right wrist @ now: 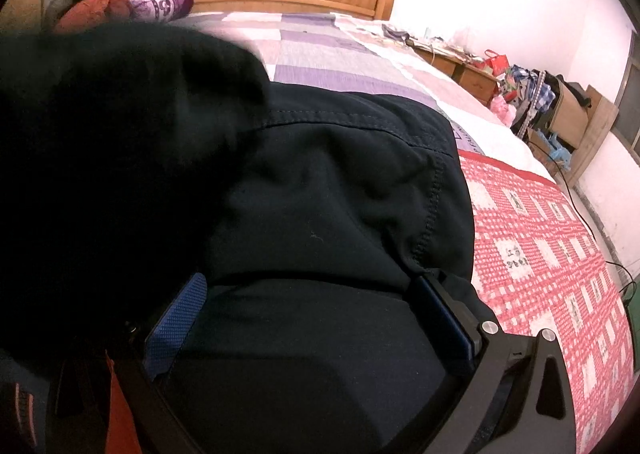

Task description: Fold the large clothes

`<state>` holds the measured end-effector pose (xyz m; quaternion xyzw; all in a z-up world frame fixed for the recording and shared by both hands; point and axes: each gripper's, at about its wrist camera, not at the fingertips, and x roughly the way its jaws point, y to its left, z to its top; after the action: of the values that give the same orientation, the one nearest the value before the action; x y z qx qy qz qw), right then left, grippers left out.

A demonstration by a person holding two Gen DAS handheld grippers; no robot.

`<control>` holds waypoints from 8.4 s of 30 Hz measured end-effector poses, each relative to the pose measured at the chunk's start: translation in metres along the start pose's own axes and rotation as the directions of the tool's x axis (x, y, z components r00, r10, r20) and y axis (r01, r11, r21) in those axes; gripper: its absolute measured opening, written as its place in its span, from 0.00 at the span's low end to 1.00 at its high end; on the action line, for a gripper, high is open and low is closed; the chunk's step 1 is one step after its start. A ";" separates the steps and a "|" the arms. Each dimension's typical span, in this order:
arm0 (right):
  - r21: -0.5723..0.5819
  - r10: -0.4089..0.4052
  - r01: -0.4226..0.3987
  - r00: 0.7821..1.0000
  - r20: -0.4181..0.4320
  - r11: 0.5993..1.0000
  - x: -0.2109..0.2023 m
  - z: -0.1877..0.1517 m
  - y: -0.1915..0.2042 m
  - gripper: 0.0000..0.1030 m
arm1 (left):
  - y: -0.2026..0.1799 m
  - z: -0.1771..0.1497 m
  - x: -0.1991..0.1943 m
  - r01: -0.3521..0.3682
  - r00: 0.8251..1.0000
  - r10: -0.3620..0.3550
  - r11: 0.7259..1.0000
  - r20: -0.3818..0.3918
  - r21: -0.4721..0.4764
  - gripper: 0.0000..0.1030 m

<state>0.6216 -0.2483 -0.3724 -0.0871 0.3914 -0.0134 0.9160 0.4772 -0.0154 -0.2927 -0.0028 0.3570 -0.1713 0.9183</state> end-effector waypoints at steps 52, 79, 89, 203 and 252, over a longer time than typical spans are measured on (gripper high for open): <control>0.117 0.038 -0.037 0.999 0.000 0.992 -0.018 0.019 -0.001 1.00 | 0.175 -0.037 0.047 -0.393 0.911 0.412 0.847 -0.024 -0.359 1.00; 0.134 0.106 -0.110 0.994 0.034 0.985 0.002 0.005 -0.001 1.00 | 0.266 0.011 0.101 -0.525 0.851 0.494 0.815 -0.178 -0.247 1.00; 0.136 0.108 -0.111 0.994 0.030 0.985 0.005 0.006 0.001 1.00 | 0.260 0.008 0.095 -0.507 0.861 0.463 0.808 -0.209 -0.300 1.00; 0.054 -0.243 0.262 0.942 -0.231 0.964 -0.381 -0.383 -0.091 1.00 | 0.108 -0.321 -0.293 -0.616 0.775 0.526 0.751 -0.350 -0.236 1.00; 0.268 0.035 0.020 0.980 -0.198 0.963 -0.361 -0.343 -0.113 0.16 | 0.092 -0.309 -0.314 -0.407 0.895 0.332 0.882 -0.297 -0.238 0.12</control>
<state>0.1297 -0.3773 -0.3281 0.0410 0.4767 -0.0714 0.8752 0.0873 0.2074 -0.3290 -0.0493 0.4839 0.0642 0.8714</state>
